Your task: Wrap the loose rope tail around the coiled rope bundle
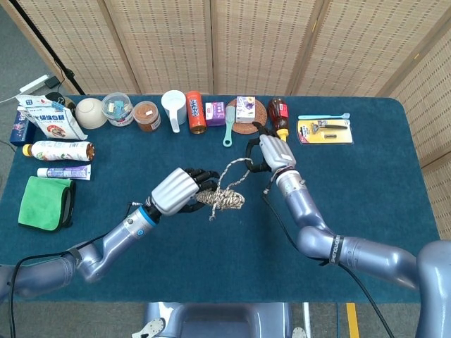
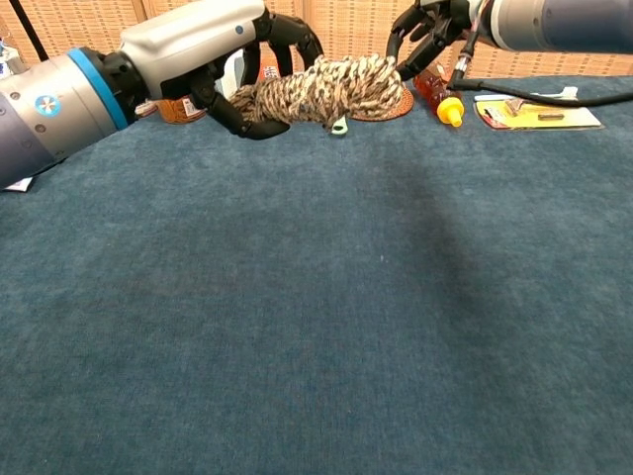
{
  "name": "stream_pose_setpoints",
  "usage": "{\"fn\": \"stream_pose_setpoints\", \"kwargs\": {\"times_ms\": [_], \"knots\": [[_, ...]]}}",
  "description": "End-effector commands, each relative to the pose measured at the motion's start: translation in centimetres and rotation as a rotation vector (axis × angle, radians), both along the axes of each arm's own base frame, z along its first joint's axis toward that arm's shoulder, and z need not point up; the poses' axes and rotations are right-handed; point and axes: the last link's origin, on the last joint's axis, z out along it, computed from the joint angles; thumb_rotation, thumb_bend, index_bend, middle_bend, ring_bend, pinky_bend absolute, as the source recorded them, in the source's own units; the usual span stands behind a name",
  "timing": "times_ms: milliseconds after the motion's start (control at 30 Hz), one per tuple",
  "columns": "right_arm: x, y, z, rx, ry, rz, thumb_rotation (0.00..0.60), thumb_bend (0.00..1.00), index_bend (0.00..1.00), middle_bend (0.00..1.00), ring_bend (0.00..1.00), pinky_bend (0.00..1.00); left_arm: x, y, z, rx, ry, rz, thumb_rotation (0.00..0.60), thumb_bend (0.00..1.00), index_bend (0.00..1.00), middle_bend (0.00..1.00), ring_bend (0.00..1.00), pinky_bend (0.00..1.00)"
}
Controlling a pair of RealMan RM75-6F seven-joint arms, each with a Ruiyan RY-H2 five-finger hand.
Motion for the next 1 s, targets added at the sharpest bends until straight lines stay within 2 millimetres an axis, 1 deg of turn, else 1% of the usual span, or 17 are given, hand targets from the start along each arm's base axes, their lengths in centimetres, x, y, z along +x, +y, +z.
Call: {"fn": "stream_pose_setpoints", "kwargs": {"times_ms": [33,267,400,500,667,800,1000], "knots": [[-0.4,0.9,-0.4,0.009,0.027,0.013,0.6,0.56,0.65,0.0,0.0,0.0,0.9,0.3,0.0,0.014,-0.002,0.016,0.6,0.35,0.46,0.3,0.37,0.58],[-1.2,3.3,-1.0,0.038,0.06,0.044,0.6,0.57,0.65,0.0,0.0,0.0,2.1,0.7,-0.2,0.041,-0.005,0.046,0.6,0.35,0.46,0.3,0.37,0.58],[-1.5,4.5,-1.0,0.05,0.062,0.069,0.6,0.57,0.65,0.0,0.0,0.0,2.5,1.2,-0.2,0.059,-0.003,0.066,0.6,0.35,0.46,0.3,0.37,0.58],[-1.6,5.3,-0.8,0.051,0.058,0.087,0.6,0.57,0.65,0.0,0.0,0.0,2.7,1.6,-0.1,0.075,-0.004,0.079,0.6,0.35,0.46,0.3,0.37,0.58],[-1.8,6.2,-0.5,0.055,0.051,0.103,0.6,0.57,0.65,0.0,0.0,0.0,2.7,2.1,-0.2,0.089,0.0,0.1,0.6,0.35,0.46,0.3,0.37,0.58],[-2.1,7.7,-0.2,0.067,0.035,0.128,0.6,0.57,0.65,0.0,0.0,0.0,2.7,2.9,-0.7,0.099,0.009,0.138,0.6,0.35,0.46,0.3,0.37,0.58],[-2.6,9.6,-0.3,0.093,0.024,0.166,0.6,0.57,0.65,0.0,0.0,0.0,3.1,3.3,-1.4,0.101,-0.014,0.165,0.6,0.35,0.46,0.3,0.37,0.58]]}}
